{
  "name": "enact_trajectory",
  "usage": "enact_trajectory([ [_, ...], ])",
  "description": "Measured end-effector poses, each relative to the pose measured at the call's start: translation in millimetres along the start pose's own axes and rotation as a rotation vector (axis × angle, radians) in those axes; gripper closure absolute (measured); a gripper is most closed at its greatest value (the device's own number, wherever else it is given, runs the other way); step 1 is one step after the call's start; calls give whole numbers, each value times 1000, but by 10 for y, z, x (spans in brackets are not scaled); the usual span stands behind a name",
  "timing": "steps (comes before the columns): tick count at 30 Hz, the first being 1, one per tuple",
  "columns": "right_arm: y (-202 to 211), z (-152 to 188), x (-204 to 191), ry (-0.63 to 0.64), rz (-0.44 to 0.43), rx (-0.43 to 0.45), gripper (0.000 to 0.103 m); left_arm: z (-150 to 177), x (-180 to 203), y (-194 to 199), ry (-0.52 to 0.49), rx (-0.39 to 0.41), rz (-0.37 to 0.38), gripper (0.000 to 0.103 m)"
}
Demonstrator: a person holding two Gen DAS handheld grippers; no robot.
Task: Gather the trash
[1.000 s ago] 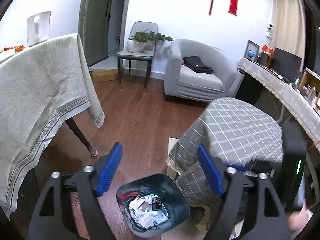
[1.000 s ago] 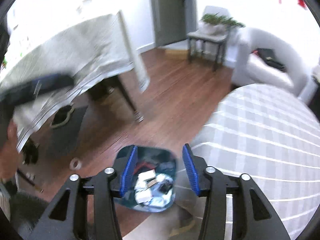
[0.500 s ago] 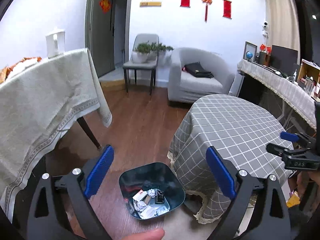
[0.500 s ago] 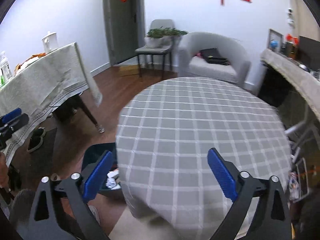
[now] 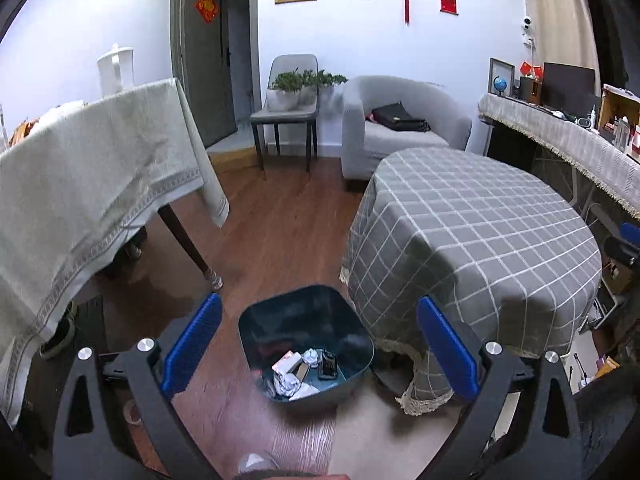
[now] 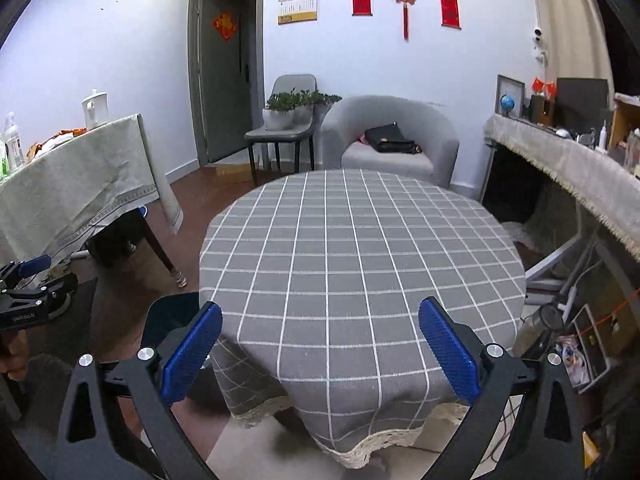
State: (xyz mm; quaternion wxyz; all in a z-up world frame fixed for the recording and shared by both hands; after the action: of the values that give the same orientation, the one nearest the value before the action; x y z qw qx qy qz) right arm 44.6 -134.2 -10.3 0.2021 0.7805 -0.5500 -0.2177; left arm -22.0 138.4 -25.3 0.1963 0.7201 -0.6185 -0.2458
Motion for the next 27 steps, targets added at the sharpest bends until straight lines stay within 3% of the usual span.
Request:
enact_trajectory([
  [5,-44,11,54,-47,-48,-28,4,58,27,-10,-2,-2,-11,4],
  [27,-44,30,-28,-16,-32,-28,4,133,137,-76,-29,-36,-13,4],
])
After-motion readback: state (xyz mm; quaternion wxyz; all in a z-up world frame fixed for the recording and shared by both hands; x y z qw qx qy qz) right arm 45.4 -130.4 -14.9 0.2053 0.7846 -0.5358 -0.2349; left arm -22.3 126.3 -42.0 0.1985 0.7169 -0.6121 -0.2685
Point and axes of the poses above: each gripper's, at about its wrist camera, not at the fingertips, and y roughly against the way its jaws point, x to its right, z to its underside, the point moved 8 cm from there along -y, roughly the way its jaws point, and after that the axes turned 7 degrees about -y, right-handed, at the moved point
